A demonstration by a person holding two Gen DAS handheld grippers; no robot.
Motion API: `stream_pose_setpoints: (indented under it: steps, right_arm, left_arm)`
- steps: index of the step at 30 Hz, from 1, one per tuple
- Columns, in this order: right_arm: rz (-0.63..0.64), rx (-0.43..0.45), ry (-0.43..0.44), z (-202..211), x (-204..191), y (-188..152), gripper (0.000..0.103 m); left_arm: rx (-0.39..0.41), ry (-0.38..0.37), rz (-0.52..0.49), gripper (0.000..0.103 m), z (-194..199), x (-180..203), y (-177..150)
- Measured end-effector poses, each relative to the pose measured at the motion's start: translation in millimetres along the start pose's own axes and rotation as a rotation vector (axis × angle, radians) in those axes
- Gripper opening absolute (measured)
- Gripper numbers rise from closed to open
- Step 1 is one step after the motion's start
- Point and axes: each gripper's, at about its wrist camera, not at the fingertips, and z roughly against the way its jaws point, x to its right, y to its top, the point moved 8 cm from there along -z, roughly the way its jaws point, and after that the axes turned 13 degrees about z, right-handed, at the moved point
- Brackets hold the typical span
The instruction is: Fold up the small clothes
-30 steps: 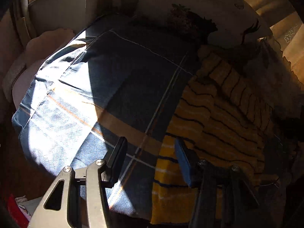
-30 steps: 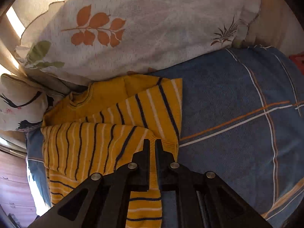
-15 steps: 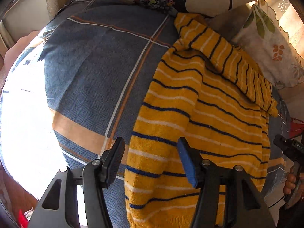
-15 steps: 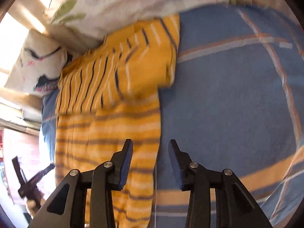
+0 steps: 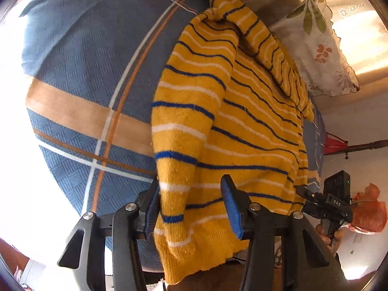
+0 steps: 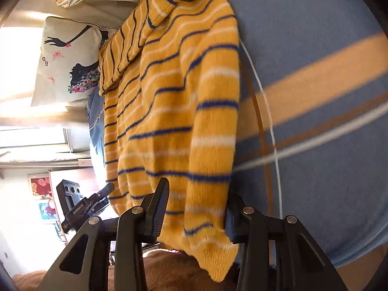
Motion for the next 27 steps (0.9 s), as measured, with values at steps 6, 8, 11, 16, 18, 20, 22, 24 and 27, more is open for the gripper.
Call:
stream_pose_setpoints:
  steps: [6,8,11,16,18,20,22,24,27]
  right_arm:
    - [-0.055,-0.008,0.035,-1,-4,-39,0.043]
    - [-0.032,-0.001,0.018,-1,-7,-47,0.043]
    - [0.007,0.027,-0.03,-2,-11,-45,0.039]
    - [0.118,-0.026,-0.094,-6,-12,-35,0.009]
    - [0.179,-0.035,-0.073,1,-20,-34,0.009]
    - [0.232,-0.033,-0.04,15,-27,-36,0.009]
    - [0.275,-0.03,-0.014,32,-28,-41,0.008]
    - [0.315,-0.037,-0.002,48,-28,-50,0.008]
    - [0.356,-0.064,-0.002,72,-20,-68,0.008]
  left_arm:
    - [-0.05,-0.042,-0.079,0.048,-8,13,-27]
    - [-0.036,-0.048,-0.073,0.05,-12,17,-26]
    - [-0.001,-0.041,-0.014,0.049,-12,17,-23]
    - [0.07,0.073,0.037,0.007,-9,12,-22]
    - [0.124,0.097,0.032,0.007,4,17,-28]
    - [0.164,0.095,0.026,0.007,18,22,-39]
    - [0.193,0.087,0.028,0.007,30,26,-53]
    - [0.213,0.073,0.036,0.007,41,30,-67]
    - [0.214,0.06,0.042,0.007,53,36,-93]
